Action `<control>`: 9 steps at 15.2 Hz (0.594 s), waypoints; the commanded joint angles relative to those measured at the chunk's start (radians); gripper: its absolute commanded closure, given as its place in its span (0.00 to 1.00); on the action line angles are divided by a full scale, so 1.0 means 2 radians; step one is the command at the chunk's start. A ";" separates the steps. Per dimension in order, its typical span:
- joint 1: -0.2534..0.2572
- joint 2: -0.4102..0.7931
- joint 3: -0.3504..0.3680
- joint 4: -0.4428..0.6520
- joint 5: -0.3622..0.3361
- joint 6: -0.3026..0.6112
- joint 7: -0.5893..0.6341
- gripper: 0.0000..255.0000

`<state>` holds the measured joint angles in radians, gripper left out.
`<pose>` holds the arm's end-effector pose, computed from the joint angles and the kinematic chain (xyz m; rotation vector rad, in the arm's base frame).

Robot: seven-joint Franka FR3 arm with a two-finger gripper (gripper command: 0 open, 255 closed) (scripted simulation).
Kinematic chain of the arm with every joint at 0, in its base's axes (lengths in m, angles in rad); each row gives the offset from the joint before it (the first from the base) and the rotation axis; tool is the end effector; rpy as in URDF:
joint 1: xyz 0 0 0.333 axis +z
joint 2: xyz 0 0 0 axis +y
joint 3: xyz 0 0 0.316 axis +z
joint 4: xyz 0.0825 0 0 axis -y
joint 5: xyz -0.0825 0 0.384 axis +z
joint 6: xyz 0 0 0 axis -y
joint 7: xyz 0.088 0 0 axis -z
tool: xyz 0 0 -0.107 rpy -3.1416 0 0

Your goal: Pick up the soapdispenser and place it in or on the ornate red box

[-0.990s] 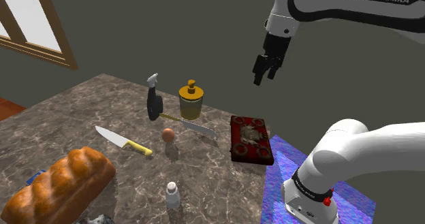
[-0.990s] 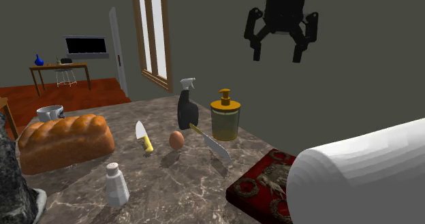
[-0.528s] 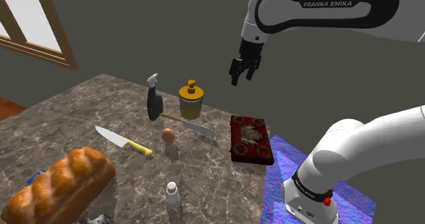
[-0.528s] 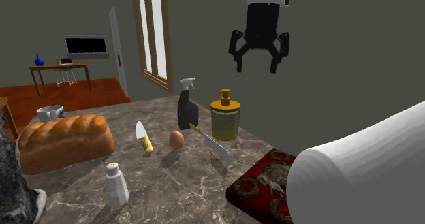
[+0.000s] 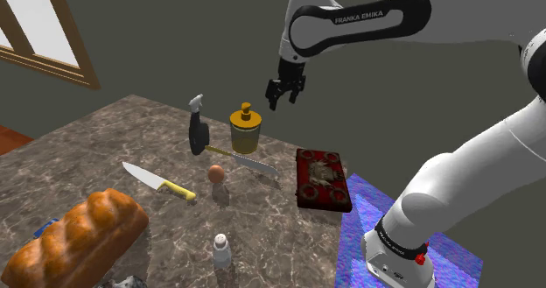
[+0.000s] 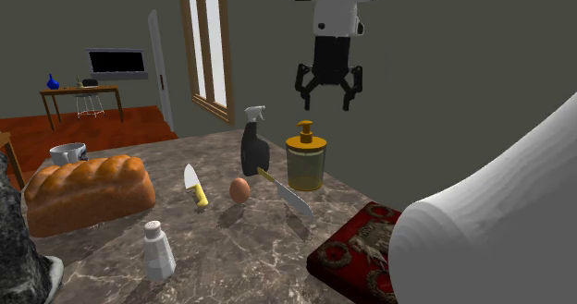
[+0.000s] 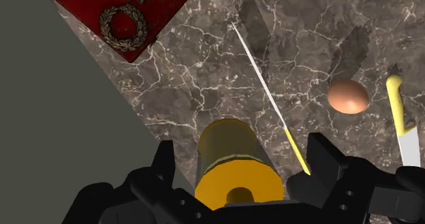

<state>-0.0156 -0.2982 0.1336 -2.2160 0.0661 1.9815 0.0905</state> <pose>0.4661 0.0634 0.5038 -3.1119 0.0026 -0.0919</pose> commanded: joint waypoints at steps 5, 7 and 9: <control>-0.001 0.110 0.013 0.071 -0.022 0.056 0.024 0.00; 0.000 0.147 0.015 0.101 -0.032 0.068 0.032 0.00; 0.002 0.184 0.017 0.133 -0.042 0.078 0.041 0.00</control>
<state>-0.0133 0.0281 0.1652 -1.9903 -0.0072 2.1304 0.1626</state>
